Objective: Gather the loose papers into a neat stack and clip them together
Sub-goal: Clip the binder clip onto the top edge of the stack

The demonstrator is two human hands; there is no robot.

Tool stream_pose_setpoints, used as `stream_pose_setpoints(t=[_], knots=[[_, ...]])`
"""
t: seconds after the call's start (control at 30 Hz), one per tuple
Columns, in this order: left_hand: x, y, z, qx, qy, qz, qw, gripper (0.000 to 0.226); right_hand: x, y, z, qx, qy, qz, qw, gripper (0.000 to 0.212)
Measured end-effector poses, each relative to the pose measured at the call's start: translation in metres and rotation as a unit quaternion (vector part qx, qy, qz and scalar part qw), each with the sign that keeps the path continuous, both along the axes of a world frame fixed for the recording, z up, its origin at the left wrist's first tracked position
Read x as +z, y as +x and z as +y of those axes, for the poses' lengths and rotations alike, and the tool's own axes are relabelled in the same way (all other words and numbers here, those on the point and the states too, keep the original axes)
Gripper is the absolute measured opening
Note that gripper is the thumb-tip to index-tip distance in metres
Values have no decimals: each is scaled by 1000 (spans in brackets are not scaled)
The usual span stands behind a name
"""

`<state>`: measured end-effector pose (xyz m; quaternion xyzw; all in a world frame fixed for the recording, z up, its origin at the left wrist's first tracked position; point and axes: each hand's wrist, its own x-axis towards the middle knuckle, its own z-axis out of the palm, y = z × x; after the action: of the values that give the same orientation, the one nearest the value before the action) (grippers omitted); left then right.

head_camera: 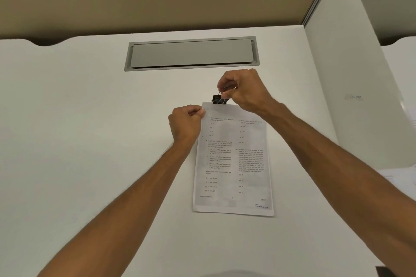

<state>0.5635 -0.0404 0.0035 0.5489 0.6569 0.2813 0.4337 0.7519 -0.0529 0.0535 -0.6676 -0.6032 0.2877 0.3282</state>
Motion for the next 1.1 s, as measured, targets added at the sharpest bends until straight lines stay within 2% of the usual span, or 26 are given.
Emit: stream_pose_setpoints(t=[0.2,0.47,0.7,1.1], knots=[[2,0,-6,-7,17,-5,1000,15,3,-1,5,27,-19,-20,999,23],[3,-1,-8,-3,27,-18,999,8,9,-5,11,60,-15,-52,997,23],[2,-1,-10,-7,42,-11,999,8,16,13,9,36,-19,-44,998,24],[5,-5,-13,-18,46,-26,998,2,25,18,13,81,-77,-6,994,22]])
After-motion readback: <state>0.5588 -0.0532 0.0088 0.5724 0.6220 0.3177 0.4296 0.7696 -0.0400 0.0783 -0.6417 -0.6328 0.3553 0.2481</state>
